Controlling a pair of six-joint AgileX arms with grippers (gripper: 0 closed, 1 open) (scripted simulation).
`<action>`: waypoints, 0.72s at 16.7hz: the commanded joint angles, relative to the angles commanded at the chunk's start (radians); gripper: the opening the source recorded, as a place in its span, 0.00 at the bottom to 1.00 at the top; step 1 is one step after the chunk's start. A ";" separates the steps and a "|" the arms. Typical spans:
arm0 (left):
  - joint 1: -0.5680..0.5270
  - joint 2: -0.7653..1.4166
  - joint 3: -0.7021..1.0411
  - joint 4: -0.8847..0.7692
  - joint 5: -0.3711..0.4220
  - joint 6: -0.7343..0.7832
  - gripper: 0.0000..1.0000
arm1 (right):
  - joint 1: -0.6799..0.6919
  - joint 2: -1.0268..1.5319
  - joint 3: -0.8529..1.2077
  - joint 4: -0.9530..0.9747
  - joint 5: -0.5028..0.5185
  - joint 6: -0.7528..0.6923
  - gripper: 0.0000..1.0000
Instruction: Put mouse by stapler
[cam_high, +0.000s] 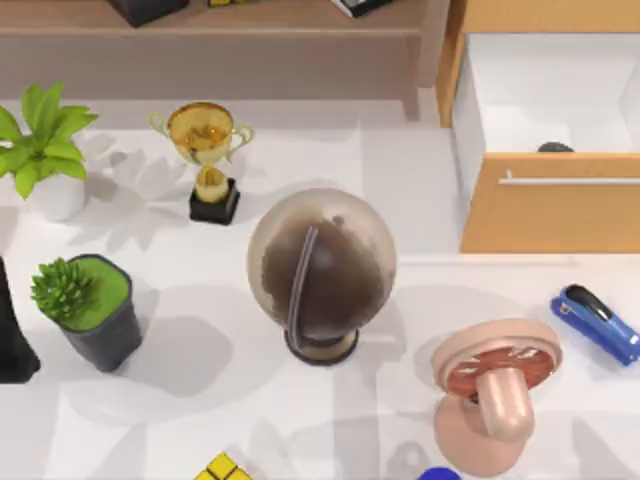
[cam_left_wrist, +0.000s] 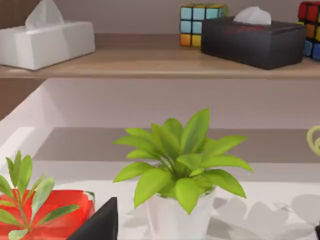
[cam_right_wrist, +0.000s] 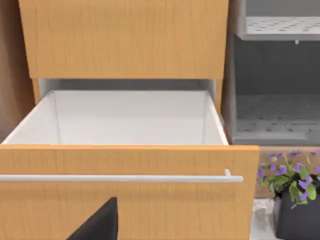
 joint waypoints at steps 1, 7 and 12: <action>0.000 0.000 0.000 0.000 0.000 0.000 1.00 | 0.000 0.000 0.000 0.000 0.000 0.000 1.00; 0.000 0.000 0.000 0.000 0.000 0.000 1.00 | 0.009 0.139 0.102 -0.109 0.003 0.010 1.00; 0.000 0.000 0.000 0.000 0.000 0.000 1.00 | 0.017 0.508 0.405 -0.286 0.014 0.044 1.00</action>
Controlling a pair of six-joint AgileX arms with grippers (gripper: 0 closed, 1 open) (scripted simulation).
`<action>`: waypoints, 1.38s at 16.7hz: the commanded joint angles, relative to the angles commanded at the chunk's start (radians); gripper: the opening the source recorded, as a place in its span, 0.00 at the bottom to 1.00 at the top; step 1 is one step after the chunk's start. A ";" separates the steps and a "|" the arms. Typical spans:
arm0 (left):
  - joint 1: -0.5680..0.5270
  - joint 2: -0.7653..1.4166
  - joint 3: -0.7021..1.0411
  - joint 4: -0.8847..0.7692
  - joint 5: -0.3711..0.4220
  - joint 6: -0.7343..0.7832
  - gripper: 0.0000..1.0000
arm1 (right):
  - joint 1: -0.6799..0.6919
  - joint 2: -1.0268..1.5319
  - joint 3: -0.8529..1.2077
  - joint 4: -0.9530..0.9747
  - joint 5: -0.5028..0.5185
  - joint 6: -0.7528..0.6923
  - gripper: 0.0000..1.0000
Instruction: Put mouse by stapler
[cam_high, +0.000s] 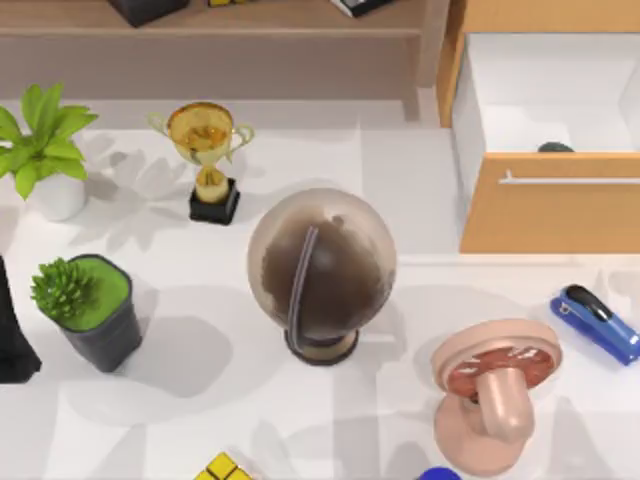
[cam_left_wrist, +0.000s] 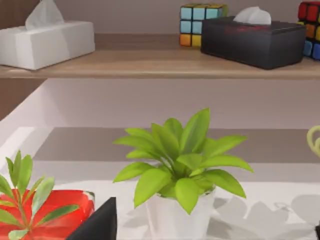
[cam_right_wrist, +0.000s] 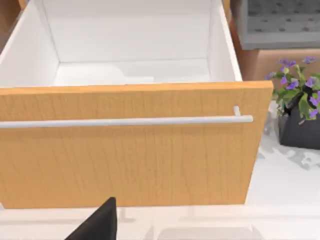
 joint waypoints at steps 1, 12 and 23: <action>0.000 0.000 0.000 0.000 0.000 0.000 1.00 | 0.004 0.086 0.076 -0.031 0.001 0.005 1.00; 0.000 0.000 0.000 0.000 0.000 0.000 1.00 | 0.074 0.807 0.763 -0.357 -0.026 0.053 1.00; 0.000 0.000 0.000 0.000 0.000 0.000 1.00 | 0.090 1.554 1.459 -0.691 0.011 0.123 1.00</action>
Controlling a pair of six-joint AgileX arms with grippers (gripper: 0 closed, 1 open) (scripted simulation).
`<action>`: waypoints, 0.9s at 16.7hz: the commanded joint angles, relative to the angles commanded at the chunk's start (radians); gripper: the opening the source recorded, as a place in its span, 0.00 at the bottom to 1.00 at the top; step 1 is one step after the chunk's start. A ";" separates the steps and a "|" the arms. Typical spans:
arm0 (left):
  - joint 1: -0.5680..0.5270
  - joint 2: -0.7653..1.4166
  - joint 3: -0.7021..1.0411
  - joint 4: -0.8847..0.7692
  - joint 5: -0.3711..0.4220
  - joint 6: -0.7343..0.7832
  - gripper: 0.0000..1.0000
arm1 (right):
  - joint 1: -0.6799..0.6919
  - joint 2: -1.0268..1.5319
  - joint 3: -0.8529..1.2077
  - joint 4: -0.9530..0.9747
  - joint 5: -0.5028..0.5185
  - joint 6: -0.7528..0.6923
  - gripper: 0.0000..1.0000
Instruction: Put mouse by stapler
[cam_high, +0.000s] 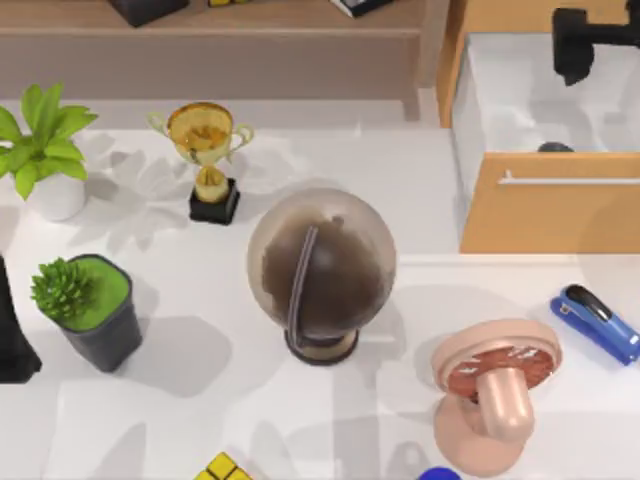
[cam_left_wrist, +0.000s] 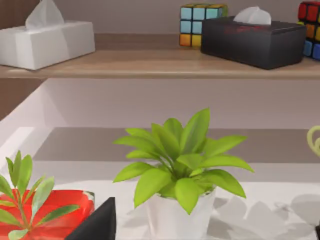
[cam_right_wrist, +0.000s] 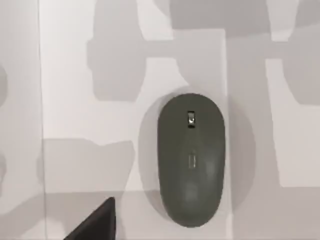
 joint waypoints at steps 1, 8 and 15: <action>0.000 0.000 0.000 0.000 0.000 0.000 1.00 | 0.008 0.073 0.059 -0.034 -0.001 0.004 1.00; 0.000 0.000 0.000 0.000 0.000 0.000 1.00 | 0.029 0.358 0.278 -0.209 -0.004 0.019 1.00; 0.000 0.000 0.000 0.000 0.000 0.000 1.00 | 0.025 0.362 0.278 -0.210 -0.004 0.019 1.00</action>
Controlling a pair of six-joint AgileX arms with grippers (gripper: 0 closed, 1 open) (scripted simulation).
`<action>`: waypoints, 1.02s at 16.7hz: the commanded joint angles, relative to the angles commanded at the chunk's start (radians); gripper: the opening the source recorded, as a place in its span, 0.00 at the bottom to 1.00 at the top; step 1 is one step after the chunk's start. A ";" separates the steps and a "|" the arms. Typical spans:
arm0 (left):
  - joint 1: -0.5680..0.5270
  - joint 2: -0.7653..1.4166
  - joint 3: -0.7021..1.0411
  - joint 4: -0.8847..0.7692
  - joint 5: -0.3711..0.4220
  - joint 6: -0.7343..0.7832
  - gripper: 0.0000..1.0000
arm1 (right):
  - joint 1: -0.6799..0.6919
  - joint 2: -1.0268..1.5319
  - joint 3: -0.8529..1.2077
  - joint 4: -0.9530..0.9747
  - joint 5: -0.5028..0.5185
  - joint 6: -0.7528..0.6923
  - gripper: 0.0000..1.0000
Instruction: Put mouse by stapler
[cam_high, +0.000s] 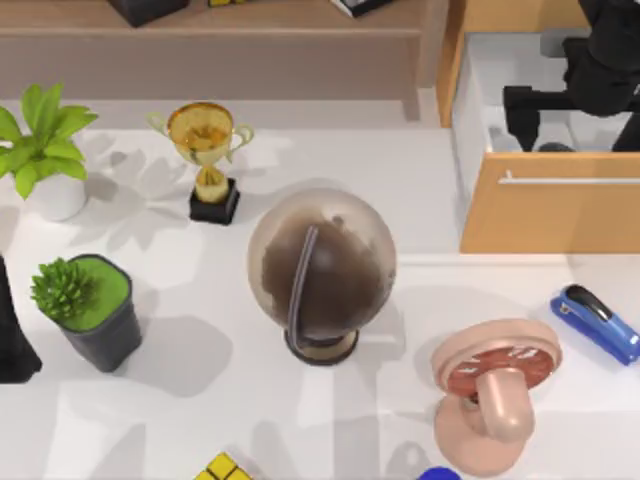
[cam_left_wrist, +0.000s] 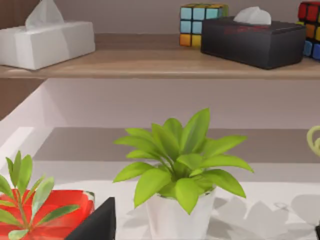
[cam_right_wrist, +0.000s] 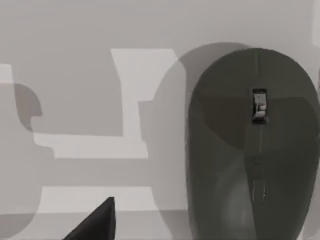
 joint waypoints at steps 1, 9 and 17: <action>0.000 0.000 0.000 0.000 0.000 0.000 1.00 | 0.000 -0.001 -0.002 0.002 0.000 0.000 1.00; 0.000 0.000 0.000 0.000 0.000 0.000 1.00 | 0.003 -0.009 -0.047 0.039 0.000 -0.001 1.00; 0.000 0.000 0.000 0.000 0.000 0.000 1.00 | 0.003 0.030 -0.061 0.092 0.000 0.000 1.00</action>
